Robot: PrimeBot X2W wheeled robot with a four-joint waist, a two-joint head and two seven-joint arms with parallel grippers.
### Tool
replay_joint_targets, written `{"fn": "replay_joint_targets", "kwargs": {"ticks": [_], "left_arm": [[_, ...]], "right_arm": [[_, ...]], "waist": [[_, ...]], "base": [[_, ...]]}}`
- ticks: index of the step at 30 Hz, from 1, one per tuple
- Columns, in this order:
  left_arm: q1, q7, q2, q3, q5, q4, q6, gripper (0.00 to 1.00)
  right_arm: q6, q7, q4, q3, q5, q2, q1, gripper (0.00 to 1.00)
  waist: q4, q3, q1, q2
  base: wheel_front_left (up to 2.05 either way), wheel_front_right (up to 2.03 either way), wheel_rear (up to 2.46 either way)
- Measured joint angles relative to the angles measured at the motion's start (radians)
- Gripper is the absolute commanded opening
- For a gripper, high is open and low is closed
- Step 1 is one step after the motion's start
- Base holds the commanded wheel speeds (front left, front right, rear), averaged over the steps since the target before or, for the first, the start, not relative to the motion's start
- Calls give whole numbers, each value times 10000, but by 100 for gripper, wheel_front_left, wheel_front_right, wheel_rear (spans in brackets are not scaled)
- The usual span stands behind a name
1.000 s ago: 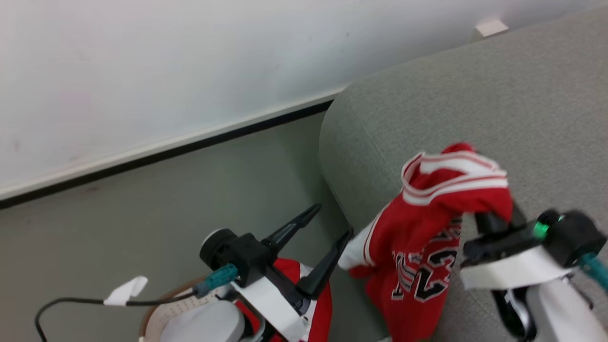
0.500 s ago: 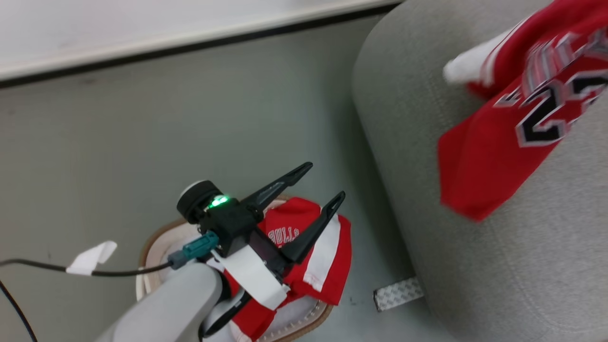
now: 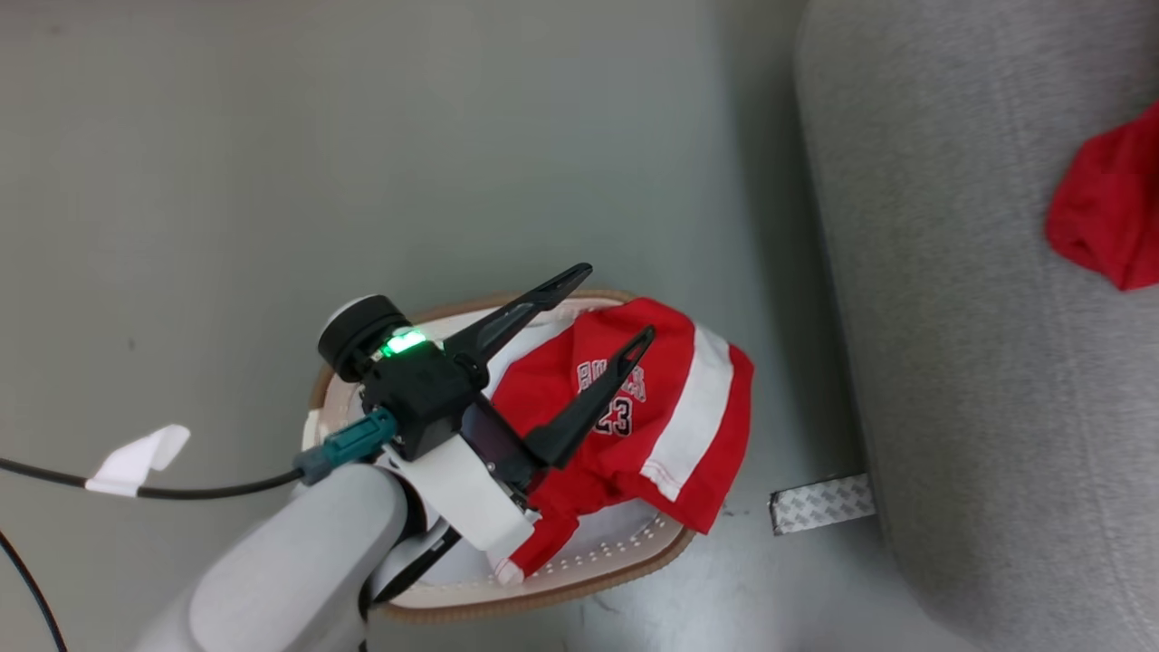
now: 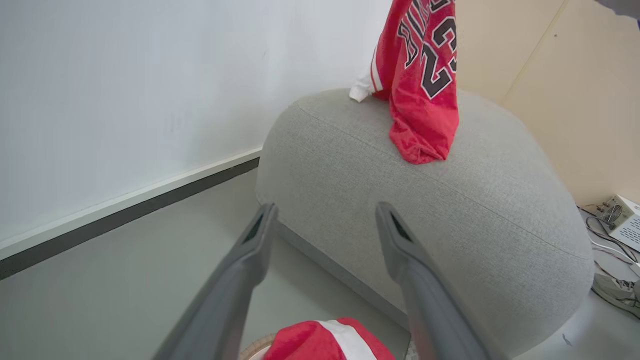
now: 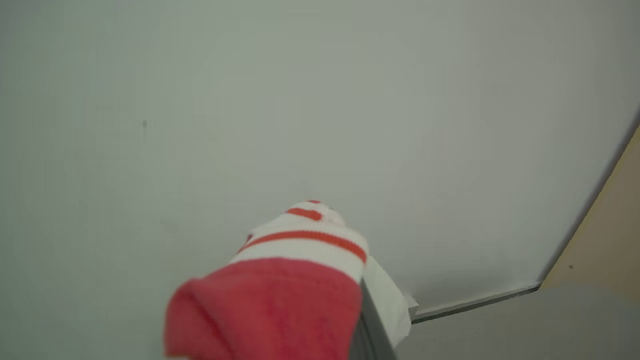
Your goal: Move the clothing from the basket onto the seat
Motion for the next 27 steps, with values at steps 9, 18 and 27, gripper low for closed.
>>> {"fn": "replay_joint_targets", "kwargs": {"ticks": [9, 18, 27], "left_arm": [[-280, -73, 71, -81, -31, -31, 0, 100], [-316, -146, 130, 35, -75, 157, 0, 100], [-39, -209, -81, 173, -209, 679, 52, 100]], "right_arm": [[0, 290, 2690, 146, -1463, -134, 937, 0], [0, 671, 4195, 405, -2458, 92, 1058, 39], [0, 1060, 4832, 646, -2750, 209, 1087, 100]], "waist": [[484, 626, -1, -1], [775, 784, -1, -1], [701, -46, -2, 0]], "base": [[0, 0, 0], [0, 0, 0], [0, 0, 0]]}}
